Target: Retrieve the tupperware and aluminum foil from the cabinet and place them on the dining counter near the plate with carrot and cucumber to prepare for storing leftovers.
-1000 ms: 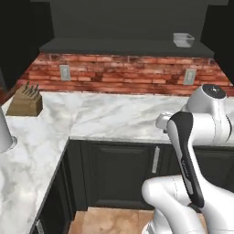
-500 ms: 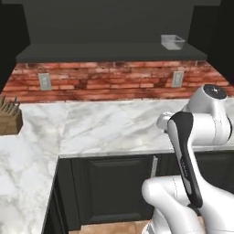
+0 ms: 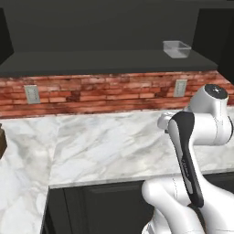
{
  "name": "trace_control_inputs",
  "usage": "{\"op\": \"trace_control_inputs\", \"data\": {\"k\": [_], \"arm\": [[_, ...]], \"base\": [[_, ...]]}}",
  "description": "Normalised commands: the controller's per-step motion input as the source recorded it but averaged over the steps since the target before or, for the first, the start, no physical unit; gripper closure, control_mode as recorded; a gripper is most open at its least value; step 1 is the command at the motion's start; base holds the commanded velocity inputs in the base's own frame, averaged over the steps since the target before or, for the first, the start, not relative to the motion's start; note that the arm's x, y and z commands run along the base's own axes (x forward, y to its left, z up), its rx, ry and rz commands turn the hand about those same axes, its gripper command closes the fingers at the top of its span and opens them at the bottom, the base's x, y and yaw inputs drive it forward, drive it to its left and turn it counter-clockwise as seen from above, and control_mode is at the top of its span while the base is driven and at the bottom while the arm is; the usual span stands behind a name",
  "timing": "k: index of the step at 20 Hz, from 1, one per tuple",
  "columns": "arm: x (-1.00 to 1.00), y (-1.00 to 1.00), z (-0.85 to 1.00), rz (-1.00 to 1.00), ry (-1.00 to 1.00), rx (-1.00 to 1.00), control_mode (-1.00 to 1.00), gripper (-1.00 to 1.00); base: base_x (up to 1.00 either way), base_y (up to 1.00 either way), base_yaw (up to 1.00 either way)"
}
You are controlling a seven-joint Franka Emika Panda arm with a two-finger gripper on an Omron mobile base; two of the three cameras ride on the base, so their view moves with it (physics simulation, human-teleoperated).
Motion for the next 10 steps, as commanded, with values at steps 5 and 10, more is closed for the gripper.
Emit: {"op": "trace_control_inputs", "data": {"k": [5, 10], "arm": [[0.00, 0.00, 0.00, 0.00, 0.00, 0.00, 1.00, -1.00], [0.05, 0.00, 0.00, 0.00, 0.00, 0.00, -1.00, -1.00]], "base": [[0.67, -0.19, -0.03], [0.42, -0.07, 0.00]]}}
